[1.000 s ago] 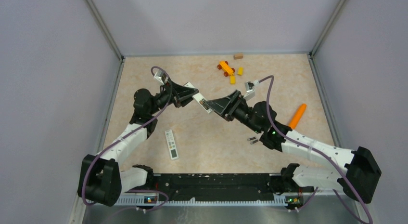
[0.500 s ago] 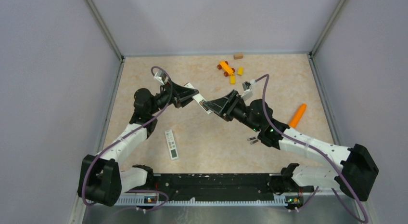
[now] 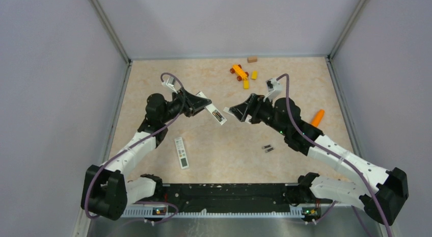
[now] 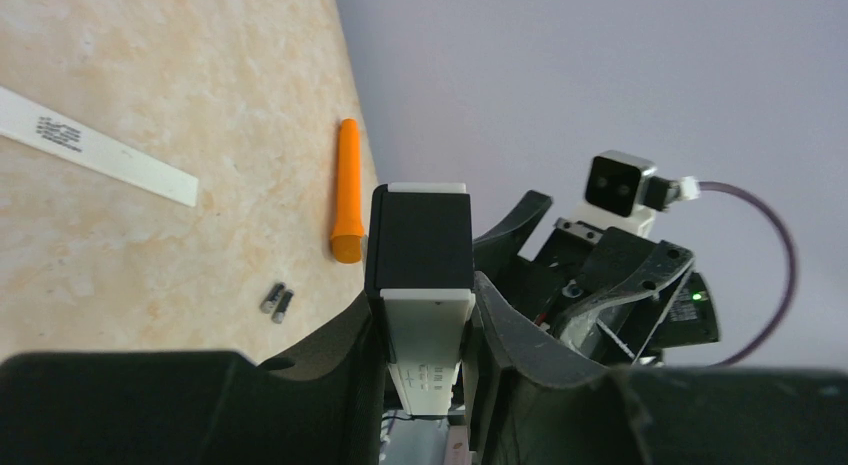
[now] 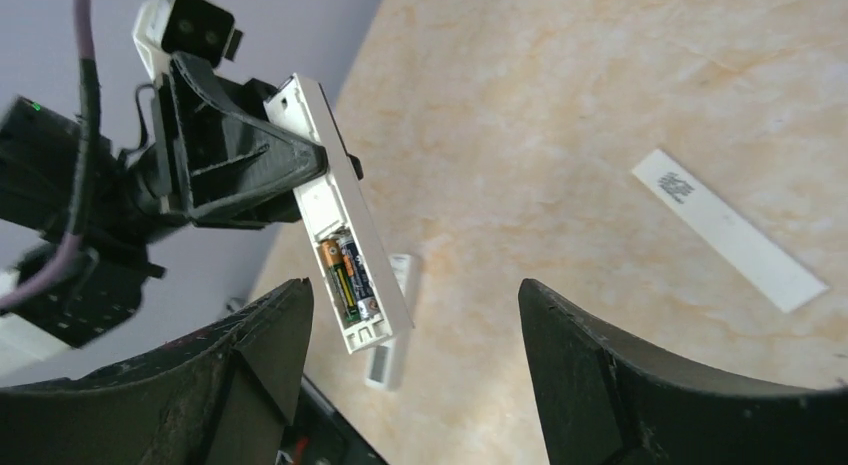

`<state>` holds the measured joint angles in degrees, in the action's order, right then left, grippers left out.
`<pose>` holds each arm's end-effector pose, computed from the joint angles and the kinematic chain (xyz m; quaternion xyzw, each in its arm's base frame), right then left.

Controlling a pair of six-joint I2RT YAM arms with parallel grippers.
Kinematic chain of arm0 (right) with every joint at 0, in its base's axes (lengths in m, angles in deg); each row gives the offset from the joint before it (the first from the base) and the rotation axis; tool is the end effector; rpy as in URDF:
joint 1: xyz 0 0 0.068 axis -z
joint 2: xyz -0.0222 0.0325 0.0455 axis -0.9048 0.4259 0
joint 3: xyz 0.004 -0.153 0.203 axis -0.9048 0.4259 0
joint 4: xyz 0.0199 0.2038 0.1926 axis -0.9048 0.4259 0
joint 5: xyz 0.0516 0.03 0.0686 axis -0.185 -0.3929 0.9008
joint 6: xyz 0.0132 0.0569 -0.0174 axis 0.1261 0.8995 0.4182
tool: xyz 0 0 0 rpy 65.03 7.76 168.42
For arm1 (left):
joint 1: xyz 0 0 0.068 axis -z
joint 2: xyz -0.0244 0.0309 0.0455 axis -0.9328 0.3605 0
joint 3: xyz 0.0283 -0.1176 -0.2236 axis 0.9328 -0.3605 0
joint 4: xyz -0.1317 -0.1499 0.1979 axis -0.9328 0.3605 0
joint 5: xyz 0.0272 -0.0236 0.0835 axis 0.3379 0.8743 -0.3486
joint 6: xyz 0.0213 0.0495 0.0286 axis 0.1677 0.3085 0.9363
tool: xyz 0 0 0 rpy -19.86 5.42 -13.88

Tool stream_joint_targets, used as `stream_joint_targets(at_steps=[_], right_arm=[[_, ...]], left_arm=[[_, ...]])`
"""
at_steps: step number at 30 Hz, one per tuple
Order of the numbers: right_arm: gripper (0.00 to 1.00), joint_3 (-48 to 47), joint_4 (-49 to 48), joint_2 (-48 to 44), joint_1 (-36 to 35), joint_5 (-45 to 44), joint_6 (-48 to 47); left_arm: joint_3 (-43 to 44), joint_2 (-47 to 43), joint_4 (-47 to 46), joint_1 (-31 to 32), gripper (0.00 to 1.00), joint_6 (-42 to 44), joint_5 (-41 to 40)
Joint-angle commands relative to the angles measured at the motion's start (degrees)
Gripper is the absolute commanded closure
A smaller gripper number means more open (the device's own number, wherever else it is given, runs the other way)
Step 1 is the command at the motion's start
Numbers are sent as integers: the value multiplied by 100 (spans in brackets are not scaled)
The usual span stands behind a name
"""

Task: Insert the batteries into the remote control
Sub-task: Load the battery into the remote control.

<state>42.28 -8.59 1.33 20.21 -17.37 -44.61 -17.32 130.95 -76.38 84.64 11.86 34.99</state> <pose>0.1993 0.1945 0.3067 0.0076 0.7619 0.4447 0.4708 0.2714 -0.1055 0.2610 -0.1092 0.7099 -0.6151 0.3253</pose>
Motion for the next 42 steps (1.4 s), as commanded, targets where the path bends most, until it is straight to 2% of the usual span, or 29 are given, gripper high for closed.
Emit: stream_joint_targets(at_steps=[1,5,7,11,13,22,29,33,38,42], right_arm=[[24,-366,1059,65,49,142,-1665],[27,-242,1028,250,46,1086,-1865],[35,-96,795,292,51,1512,-1694],[54,166,558,155,48,1735,-1550],[59,172,564,74,50,1959,-1651],[60,195,861,-118,46,2457,-1837],[68,263,704,118,45,2468,-1895],[77,287,590,272,46,2580,-1877],[79,276,599,431,46,2686,-1953],[85,269,721,574,25,2641,-2082]], left_arm=[[-251,209,-546,320,100,405,-320],[-265,374,-894,614,100,687,-135],[-227,390,-838,698,100,905,84],[-238,392,-795,772,100,1126,513],[-262,459,-884,793,100,1062,667],[-144,763,-1303,998,100,927,901],[-78,681,-1247,1080,100,842,1051],[-77,589,-1144,1085,100,832,1075],[-54,500,-1046,1086,100,776,1067],[-9,489,-988,1082,100,609,1028]])
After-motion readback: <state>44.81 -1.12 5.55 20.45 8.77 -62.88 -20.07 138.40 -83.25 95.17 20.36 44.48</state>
